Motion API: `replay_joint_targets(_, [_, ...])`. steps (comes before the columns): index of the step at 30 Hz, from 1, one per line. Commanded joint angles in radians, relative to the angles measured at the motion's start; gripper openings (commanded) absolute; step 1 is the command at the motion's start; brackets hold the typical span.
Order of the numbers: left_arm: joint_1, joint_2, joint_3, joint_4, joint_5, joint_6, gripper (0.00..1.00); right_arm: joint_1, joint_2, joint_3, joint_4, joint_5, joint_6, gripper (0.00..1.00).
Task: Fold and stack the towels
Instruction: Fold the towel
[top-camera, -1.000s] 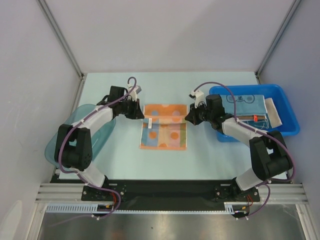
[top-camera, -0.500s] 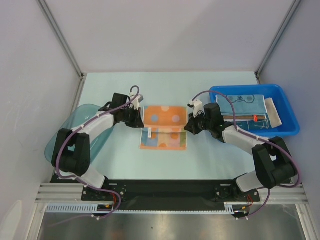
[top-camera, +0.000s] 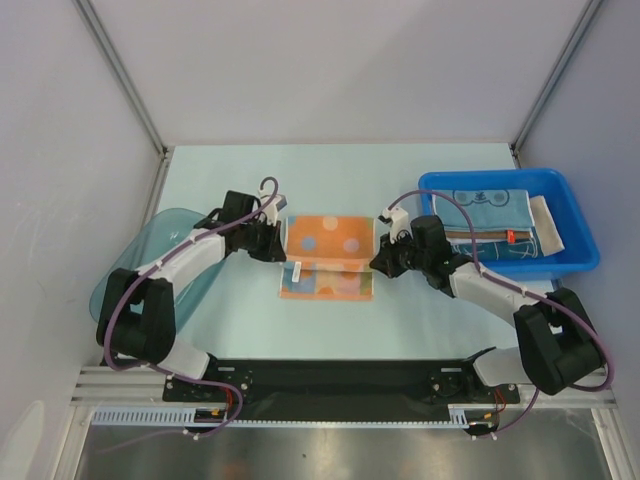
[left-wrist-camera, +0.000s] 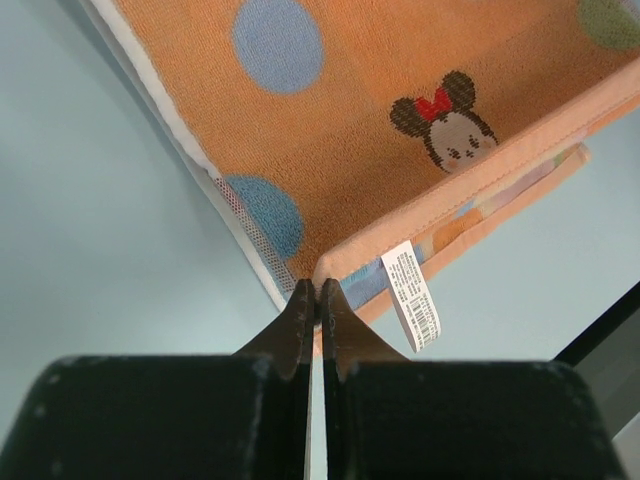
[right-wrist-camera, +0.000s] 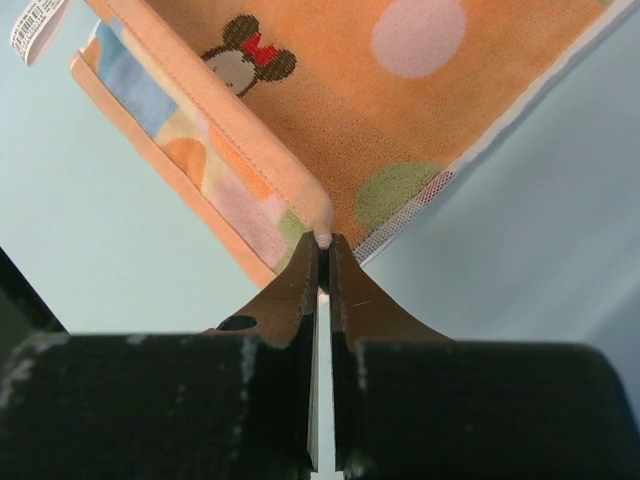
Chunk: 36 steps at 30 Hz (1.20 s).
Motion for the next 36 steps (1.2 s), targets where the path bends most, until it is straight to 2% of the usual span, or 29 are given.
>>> replay_joint_targets(1, [-0.016,-0.036,-0.021,-0.02,-0.008,0.022,0.0,0.006,-0.034,-0.022,0.025,-0.002,0.026,0.0])
replay_joint_targets(10, [-0.044,-0.004,-0.027,-0.056,-0.057,0.019,0.01,0.029,-0.005,-0.042,0.016,-0.007,0.066,0.02])
replay_joint_targets(12, [-0.044,-0.001,-0.025,-0.064,-0.054,0.019,0.07,0.033,0.002,-0.047,0.014,-0.016,0.075,0.07])
replay_joint_targets(16, [-0.044,-0.024,-0.025,-0.101,-0.065,0.012,0.13,0.038,0.002,-0.045,-0.033,-0.033,0.1,0.17])
replay_joint_targets(17, [-0.044,-0.031,-0.022,-0.11,-0.071,-0.004,0.23,0.039,-0.004,-0.048,-0.046,-0.033,0.114,0.22])
replay_joint_targets(18, [-0.044,-0.04,-0.018,-0.116,-0.073,-0.019,0.25,0.039,-0.011,-0.053,-0.061,-0.034,0.129,0.27])
replay_joint_targets(19, [-0.044,-0.042,-0.006,-0.138,-0.077,-0.033,0.26,0.047,-0.036,-0.06,-0.07,-0.027,0.147,0.36])
replay_joint_targets(22, [-0.045,-0.08,-0.015,-0.138,-0.044,-0.111,0.36,0.049,-0.094,-0.071,-0.136,0.05,0.175,0.34])
replay_joint_targets(26, [-0.045,-0.114,-0.012,-0.159,-0.126,-0.208,0.42,0.056,-0.131,-0.014,-0.216,0.124,0.268,0.34])
replay_joint_targets(32, [-0.047,-0.139,-0.064,-0.112,-0.157,-0.306,0.41,0.095,-0.084,0.038,-0.27,0.225,0.433,0.34])
replay_joint_targets(36, [-0.049,-0.145,-0.171,0.004,-0.136,-0.349,0.4,0.115,-0.007,0.041,-0.244,0.245,0.462,0.34])
